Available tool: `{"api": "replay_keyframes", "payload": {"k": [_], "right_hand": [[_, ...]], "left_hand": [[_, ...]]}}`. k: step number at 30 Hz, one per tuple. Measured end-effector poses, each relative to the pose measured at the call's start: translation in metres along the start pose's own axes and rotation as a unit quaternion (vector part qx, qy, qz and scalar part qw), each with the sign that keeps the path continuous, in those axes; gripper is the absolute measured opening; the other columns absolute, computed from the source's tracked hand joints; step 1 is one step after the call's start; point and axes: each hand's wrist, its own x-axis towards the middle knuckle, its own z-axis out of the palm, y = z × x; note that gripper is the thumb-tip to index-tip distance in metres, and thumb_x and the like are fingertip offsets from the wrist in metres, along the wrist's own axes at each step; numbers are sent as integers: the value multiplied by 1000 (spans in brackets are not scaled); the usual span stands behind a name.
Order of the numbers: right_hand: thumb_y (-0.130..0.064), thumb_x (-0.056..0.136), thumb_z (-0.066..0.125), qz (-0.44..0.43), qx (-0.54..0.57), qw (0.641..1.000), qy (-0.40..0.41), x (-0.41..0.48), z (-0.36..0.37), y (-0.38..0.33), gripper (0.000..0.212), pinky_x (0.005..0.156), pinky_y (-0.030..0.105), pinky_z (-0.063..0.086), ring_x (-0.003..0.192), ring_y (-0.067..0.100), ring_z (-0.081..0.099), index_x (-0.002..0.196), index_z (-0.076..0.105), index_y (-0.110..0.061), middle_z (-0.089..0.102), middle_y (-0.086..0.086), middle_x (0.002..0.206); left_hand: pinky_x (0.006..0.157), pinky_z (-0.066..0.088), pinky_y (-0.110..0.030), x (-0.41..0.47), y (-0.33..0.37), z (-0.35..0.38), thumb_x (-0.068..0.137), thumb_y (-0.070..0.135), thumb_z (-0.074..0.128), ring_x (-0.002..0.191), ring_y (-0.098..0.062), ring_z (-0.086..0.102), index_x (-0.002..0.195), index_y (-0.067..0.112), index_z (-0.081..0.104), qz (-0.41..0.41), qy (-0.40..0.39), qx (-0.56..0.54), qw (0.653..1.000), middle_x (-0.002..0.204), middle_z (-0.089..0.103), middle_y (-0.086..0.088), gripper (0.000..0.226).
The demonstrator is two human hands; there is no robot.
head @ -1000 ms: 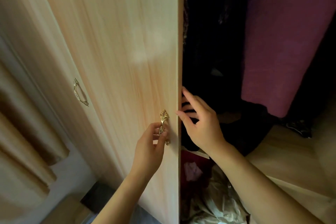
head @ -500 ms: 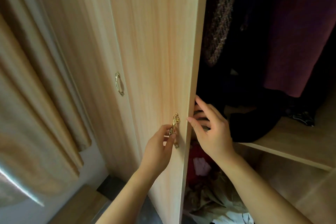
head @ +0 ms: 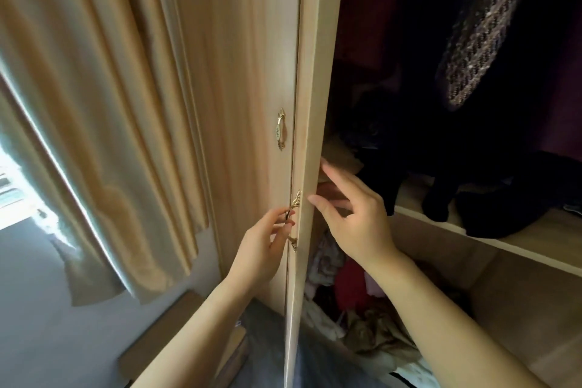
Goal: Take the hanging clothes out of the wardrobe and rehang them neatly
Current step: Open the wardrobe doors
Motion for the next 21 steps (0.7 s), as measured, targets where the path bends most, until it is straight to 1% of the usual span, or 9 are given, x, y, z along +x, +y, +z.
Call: {"api": "replay_keyframes", "payload": {"k": [2, 4, 5, 6, 8, 10, 14, 17, 21], "right_hand": [[-25, 85, 64, -3, 10, 1000, -15, 6, 18, -3, 54, 78, 30, 58, 122, 4, 49, 135, 44, -17, 49, -9, 131], [-25, 84, 69, 0, 14, 1000, -25, 11, 34, -4, 57, 86, 39, 55, 126, 7, 46, 135, 46, -16, 47, -8, 135], [-26, 83, 70, 0, 13, 1000, -26, 13, 42, -3, 59, 91, 38, 52, 127, 7, 44, 136, 45, -16, 46, -6, 136], [-26, 82, 71, -3, 12, 1000, -29, 15, 50, -3, 61, 99, 31, 47, 128, 6, 42, 136, 44, -15, 44, -5, 137], [-28, 82, 70, -16, 12, 999, -40, 21, 65, -3, 62, 107, 17, 33, 131, 5, 37, 137, 43, -15, 43, 0, 140], [-31, 82, 68, -27, 24, 998, -52, 28, 78, -1, 62, 108, 16, 29, 132, 9, 37, 136, 43, -14, 42, 5, 142], [-32, 83, 65, -55, 58, 993, -81, 41, 102, 7, 59, 110, 21, 30, 133, 12, 36, 136, 44, -15, 39, 11, 145], [-28, 83, 64, -77, 76, 990, -90, 50, 121, 15, 56, 111, 30, 32, 134, 18, 38, 135, 48, -14, 37, 13, 146], [-23, 81, 71, -119, 55, 988, -82, 61, 151, 27, 62, 108, 43, 37, 135, 26, 37, 137, 44, -20, 35, 14, 147]], "left_hand": [[82, 42, -7, -5, -5, -15, 98, 22, 45, 102, 5, 57, 111, 50, 46, 5, 8, 0, 1000, 106, 62, 25, 31], [85, 45, -15, -9, -9, -27, 97, 28, 42, 102, 3, 58, 117, 48, 48, 12, 18, 12, 1000, 109, 62, 22, 29], [86, 46, -20, -10, -11, -32, 96, 29, 41, 102, 0, 59, 120, 43, 49, 13, 23, 22, 999, 111, 62, 21, 29], [88, 47, -22, -11, -14, -37, 96, 28, 42, 104, -3, 59, 124, 36, 49, 10, 32, 37, 999, 115, 60, 19, 30], [90, 45, -17, -16, -22, -45, 96, 19, 47, 107, -3, 56, 130, 25, 49, 3, 65, 66, 996, 122, 55, 14, 35], [85, 43, -7, -25, -27, -51, 96, 23, 48, 105, 3, 55, 128, 28, 51, -10, 107, 64, 992, 124, 54, 11, 33], [79, 44, -4, -34, -27, -61, 88, 38, 47, 101, 5, 56, 115, 36, 52, -40, 190, 29, 981, 114, 61, 10, 28], [75, 45, -7, -28, -22, -66, 87, 27, 57, 97, 2, 58, 118, 40, 46, -47, 235, -12, 971, 109, 59, 15, 35], [71, 49, -12, -15, -29, -72, 85, 12, 65, 93, -5, 61, 119, 41, 48, -70, 305, -17, 950, 98, 61, 19, 48]]}}
